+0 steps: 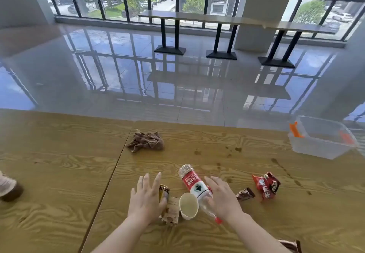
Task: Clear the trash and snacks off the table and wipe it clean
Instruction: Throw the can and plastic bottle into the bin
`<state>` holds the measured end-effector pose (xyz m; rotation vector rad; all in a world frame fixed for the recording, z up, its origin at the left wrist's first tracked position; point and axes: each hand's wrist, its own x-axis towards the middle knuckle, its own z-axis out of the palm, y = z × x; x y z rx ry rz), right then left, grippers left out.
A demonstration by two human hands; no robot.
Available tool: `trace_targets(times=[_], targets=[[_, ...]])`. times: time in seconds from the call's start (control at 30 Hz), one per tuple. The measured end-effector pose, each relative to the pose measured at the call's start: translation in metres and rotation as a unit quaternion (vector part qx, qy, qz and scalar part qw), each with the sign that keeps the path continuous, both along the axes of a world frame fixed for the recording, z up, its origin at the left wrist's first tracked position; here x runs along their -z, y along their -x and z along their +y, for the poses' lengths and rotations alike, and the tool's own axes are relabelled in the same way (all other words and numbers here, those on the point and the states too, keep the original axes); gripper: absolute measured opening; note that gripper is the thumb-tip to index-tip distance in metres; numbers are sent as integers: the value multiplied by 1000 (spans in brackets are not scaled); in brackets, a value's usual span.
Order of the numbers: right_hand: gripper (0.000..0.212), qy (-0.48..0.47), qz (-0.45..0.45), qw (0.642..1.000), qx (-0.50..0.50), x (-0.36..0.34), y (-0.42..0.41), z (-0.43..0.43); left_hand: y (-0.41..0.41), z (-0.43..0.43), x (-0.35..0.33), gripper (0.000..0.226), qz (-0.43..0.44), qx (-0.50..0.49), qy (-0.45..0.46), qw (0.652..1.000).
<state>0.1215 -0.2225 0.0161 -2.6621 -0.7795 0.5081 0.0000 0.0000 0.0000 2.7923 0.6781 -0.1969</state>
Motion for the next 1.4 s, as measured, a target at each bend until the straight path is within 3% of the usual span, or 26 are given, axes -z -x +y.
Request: trace_targets(times=[0.37,0.6,0.97,1.4], targets=[[78,36,25,999,14,32,6,2,-3,-11,36,89,30,-37,81,996],[69,23,9,999,34,34,6,0,-4,-8,30,86,12,-51,85,995],[69,-60,-58,995,62,1,-1,-25,-25,-15,-13,84,-84,-24,53,995],[78,-99,-112,983,103,-35,4,-98,-40,-93,-66,86,-169,47,39,984]])
